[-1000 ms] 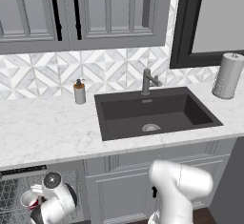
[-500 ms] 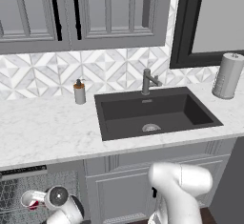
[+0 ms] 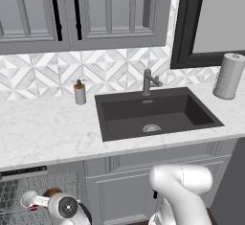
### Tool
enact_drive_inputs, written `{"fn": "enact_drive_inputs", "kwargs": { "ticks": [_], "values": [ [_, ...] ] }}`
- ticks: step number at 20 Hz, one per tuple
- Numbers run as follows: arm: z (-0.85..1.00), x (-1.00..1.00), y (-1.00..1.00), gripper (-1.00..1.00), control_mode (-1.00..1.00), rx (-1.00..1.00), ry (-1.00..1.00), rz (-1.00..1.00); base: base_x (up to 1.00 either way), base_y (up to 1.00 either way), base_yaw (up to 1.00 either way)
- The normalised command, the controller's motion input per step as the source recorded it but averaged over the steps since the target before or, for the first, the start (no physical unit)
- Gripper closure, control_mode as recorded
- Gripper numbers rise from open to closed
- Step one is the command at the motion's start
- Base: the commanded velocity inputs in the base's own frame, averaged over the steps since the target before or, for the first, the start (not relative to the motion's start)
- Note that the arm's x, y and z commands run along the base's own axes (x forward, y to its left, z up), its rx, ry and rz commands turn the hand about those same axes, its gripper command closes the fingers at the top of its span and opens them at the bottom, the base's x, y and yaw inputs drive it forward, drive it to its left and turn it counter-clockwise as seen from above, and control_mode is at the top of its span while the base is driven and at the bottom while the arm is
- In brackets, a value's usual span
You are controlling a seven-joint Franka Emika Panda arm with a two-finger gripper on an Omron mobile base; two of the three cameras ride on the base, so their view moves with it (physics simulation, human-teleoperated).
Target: Pick up the cup and bowl from the counter, place them in the dishwasher, and close the dishwasher door.
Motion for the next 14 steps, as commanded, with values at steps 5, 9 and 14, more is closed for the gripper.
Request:
{"fn": "enact_drive_inputs", "kwargs": {
  "ticks": [5,9,14],
  "values": [
    [0.24,-0.45,0.1,-1.0,-1.0,0.05,-0.22,0.06,0.0,0.0,0.0],
    [0.18,-0.62,0.26,-1.0,-1.0,0.04,-0.19,0.07,0.0,0.0,0.0],
    [0.05,-0.62,0.22,-1.0,-1.0,0.01,-0.07,0.06,0.0,0.0,0.0]
  ]
}}
